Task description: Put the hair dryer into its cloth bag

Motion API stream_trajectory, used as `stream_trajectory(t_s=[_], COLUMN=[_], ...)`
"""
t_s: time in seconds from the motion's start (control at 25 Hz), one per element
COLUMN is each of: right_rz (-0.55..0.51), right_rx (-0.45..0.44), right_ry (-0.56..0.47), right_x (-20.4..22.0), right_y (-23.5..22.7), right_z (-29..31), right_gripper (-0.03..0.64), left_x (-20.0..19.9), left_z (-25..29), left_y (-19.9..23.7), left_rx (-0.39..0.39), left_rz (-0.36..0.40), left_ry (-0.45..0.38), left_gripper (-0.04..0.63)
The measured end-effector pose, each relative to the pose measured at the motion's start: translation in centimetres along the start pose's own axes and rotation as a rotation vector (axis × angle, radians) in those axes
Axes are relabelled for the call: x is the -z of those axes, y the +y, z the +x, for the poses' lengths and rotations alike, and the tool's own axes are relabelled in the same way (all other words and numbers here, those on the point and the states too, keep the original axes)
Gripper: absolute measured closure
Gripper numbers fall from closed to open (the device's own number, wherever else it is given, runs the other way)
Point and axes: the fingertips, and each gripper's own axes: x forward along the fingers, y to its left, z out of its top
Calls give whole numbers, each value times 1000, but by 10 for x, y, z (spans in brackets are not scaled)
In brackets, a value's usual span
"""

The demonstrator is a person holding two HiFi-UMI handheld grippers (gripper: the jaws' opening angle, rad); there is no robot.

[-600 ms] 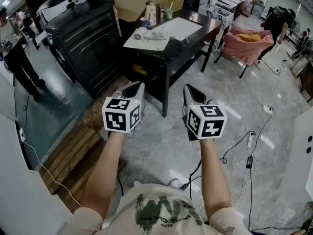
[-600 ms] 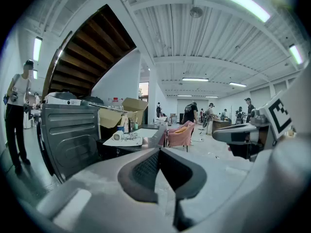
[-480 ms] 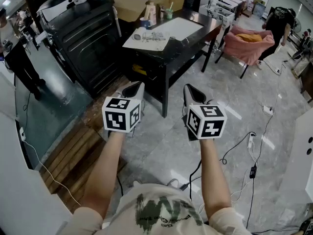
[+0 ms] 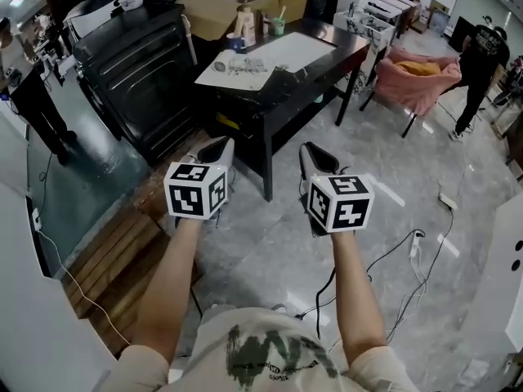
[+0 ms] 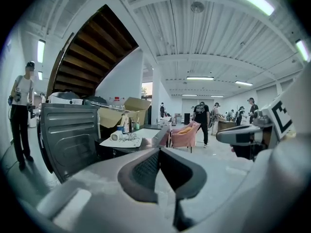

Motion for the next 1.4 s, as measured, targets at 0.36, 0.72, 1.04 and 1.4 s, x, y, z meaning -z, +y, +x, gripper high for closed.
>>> stream_trajectory(t_s=[0.36, 0.72, 1.04, 1.4], right_rz=[15, 12, 18, 45], right_rx=[-60, -113, -120, -114], right_ry=[12, 25, 55, 88], right_x=[4, 1, -3, -31], right_y=[-35, -45, -47, -44], right_z=[-2, 29, 99, 208], right_gripper=[534, 444, 402, 366], left_x=[-8, -13, -21, -48], left_z=[17, 44, 93, 159], left_y=[-17, 3, 56, 152], left_rx=[-49, -75, -57, -51], left_rz=[-25, -40, -76, -111], left_ry=[-3, -6, -10, -7], left_gripper=[522, 461, 407, 379])
